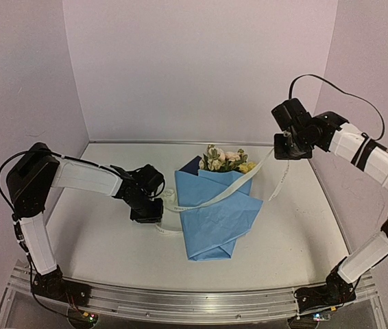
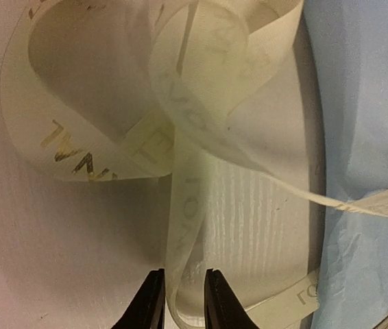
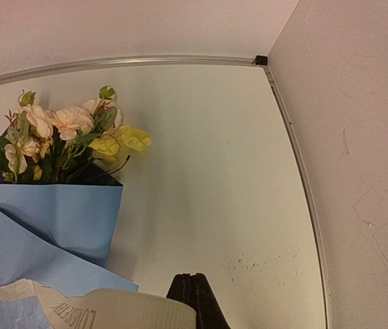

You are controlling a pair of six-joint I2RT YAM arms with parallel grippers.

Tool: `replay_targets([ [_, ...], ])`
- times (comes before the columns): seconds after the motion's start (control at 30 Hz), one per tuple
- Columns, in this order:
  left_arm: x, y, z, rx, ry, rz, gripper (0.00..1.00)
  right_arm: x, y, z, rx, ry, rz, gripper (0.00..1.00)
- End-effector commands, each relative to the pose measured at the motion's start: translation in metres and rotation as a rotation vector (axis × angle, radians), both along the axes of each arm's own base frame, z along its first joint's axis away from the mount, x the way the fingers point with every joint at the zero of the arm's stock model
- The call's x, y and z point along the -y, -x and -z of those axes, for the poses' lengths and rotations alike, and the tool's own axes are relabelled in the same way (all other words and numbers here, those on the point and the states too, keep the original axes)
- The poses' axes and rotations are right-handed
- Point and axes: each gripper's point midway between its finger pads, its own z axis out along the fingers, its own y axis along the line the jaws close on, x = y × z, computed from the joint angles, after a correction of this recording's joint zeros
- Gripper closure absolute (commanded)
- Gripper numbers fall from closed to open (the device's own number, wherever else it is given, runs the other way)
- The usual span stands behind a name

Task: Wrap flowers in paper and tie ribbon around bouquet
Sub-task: Adjust the ribbon at the center of the board.

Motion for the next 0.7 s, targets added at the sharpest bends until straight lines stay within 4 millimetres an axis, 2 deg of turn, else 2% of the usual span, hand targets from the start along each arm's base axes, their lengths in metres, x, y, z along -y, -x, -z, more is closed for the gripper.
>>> replay_targets([
  [0.0, -0.029, -0.007, -0.002, 0.055, -0.121, -0.071, 0.94, 0.024, 0.002, -0.026, 0.067, -0.018, 0.065, 1.0],
  [0.03, -0.037, -0.009, -0.006, 0.076, -0.142, -0.093, 0.98, 0.027, 0.002, -0.027, 0.071, -0.023, 0.074, 1.0],
  [0.13, -0.062, -0.02, -0.033, 0.153, -0.175, -0.169, 1.0, 0.039, 0.003, -0.032, 0.083, -0.028, 0.101, 1.0],
  [0.2, -0.089, -0.033, -0.059, 0.217, -0.201, -0.254, 1.0, 0.049, 0.006, -0.036, 0.095, -0.026, 0.128, 1.0],
  [0.33, -0.157, -0.052, -0.131, 0.37, -0.223, -0.451, 1.0, 0.078, 0.018, -0.052, 0.131, 0.021, 0.208, 1.0],
  [0.4, -0.193, -0.056, -0.171, 0.475, -0.242, -0.547, 1.0, 0.099, 0.028, -0.063, 0.156, 0.087, 0.265, 1.0],
  [0.47, -0.219, -0.051, -0.211, 0.579, -0.242, -0.62, 1.0, 0.116, 0.039, -0.072, 0.17, 0.132, 0.311, 1.0],
  [0.57, -0.252, -0.039, -0.252, 0.682, -0.26, -0.711, 1.0, 0.138, 0.057, -0.081, 0.176, 0.186, 0.363, 1.0],
  [0.67, -0.271, -0.029, -0.269, 0.728, -0.282, -0.755, 1.0, 0.15, 0.074, -0.079, 0.158, 0.225, 0.387, 1.0],
])
